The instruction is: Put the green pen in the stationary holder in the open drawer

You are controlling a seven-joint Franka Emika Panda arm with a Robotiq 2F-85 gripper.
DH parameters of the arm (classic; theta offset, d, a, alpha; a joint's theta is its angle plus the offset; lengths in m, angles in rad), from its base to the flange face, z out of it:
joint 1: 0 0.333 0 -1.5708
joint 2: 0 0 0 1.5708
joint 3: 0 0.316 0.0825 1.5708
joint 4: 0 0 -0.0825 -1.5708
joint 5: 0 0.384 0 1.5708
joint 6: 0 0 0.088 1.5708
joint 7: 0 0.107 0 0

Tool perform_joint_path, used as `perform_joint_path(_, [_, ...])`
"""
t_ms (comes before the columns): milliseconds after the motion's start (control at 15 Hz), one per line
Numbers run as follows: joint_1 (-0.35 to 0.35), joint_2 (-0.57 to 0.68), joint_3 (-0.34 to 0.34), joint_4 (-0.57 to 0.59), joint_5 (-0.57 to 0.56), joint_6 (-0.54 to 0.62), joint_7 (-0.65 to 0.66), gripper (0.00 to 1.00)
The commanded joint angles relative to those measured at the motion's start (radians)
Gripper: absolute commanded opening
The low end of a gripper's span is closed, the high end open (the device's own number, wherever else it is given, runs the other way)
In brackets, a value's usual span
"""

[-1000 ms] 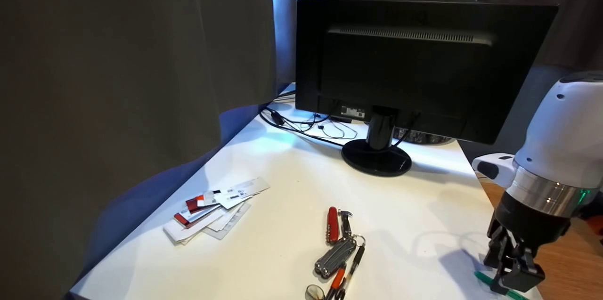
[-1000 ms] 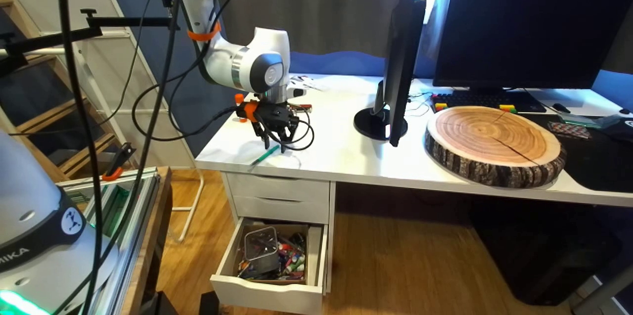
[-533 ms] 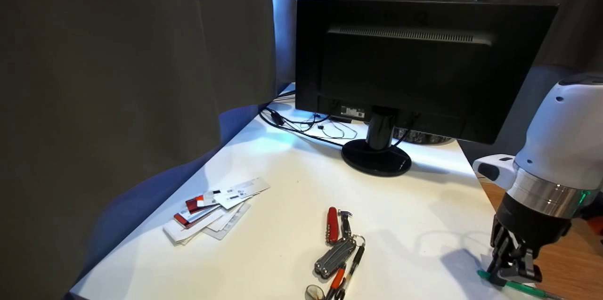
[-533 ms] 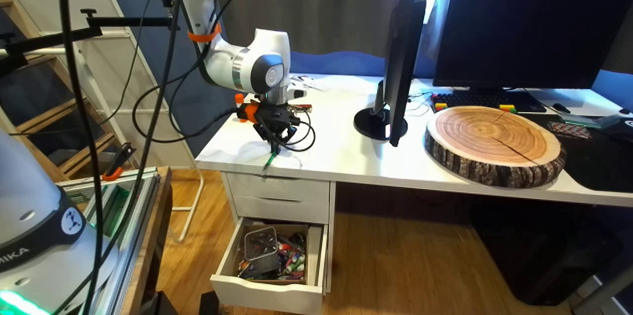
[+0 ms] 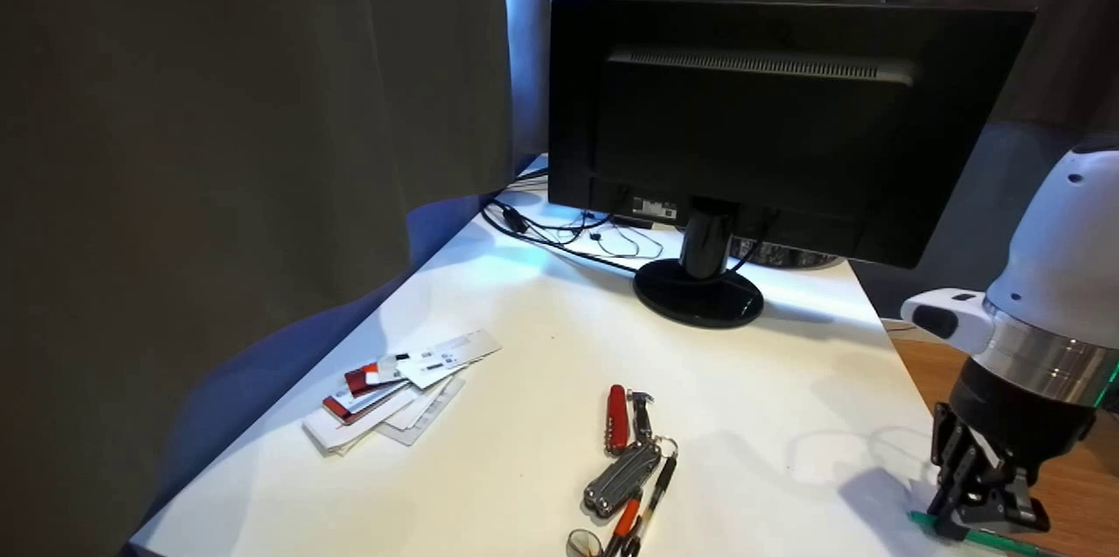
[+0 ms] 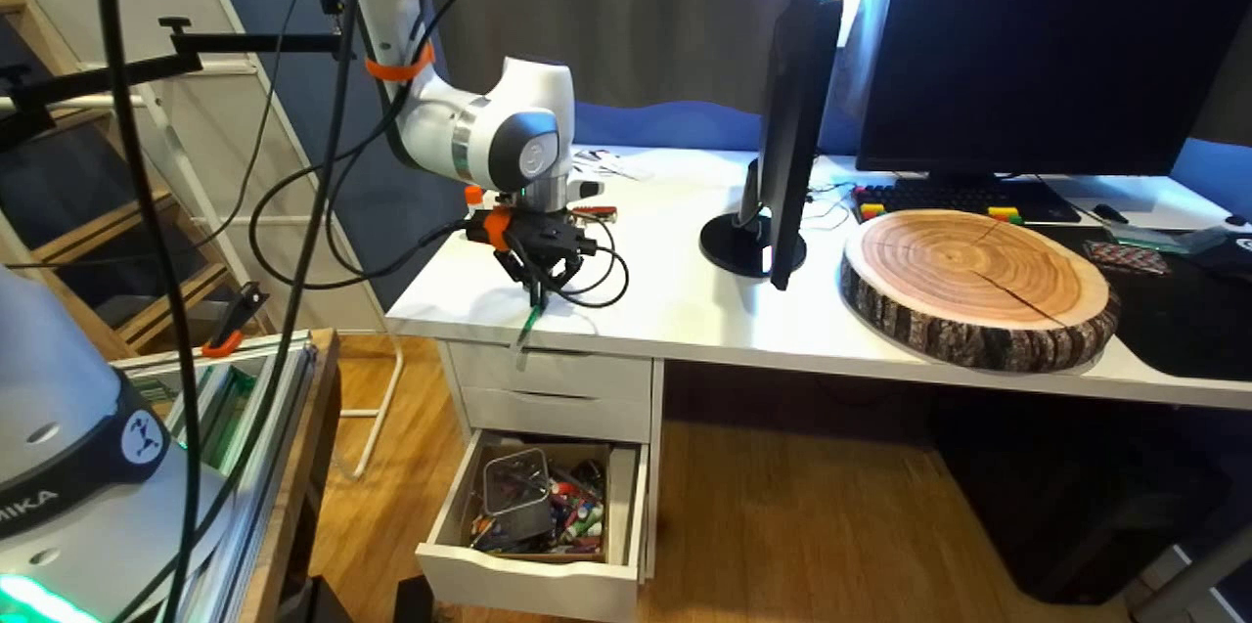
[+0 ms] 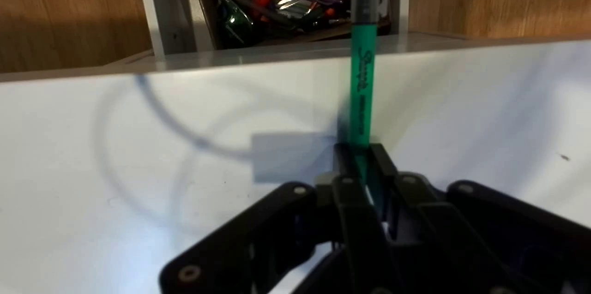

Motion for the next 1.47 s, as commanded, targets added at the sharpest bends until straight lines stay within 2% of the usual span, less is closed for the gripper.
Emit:
perform_joint_path(0, [-0.083, -0.085, 0.049, -0.128, -0.020, 0.104, -0.082, 0.03])
perform_joint_path(267, [-0.163, -0.091, 0.092, -0.193, -0.051, 0.276, -0.183, 0.03])
perform_joint_path(467, [-0.242, -0.067, 0.146, -0.230, -0.065, 0.376, -0.205, 0.03])
perform_joint_path(533, [-0.187, -0.065, 0.105, -0.189, -0.059, 0.314, -0.172, 0.11])
perform_joint_path(733, [-0.223, -0.061, 0.128, -0.211, -0.068, 0.350, -0.177, 0.11])
perform_joint_path(1000, [-0.224, -0.061, 0.132, -0.212, -0.068, 0.351, -0.178, 0.11])
perform_joint_path(1067, [-0.224, -0.061, 0.132, -0.212, -0.068, 0.351, -0.178, 0.03])
perform_joint_path(1400, [-0.431, 0.012, 0.253, -0.274, -0.064, 0.493, -0.225, 0.03])
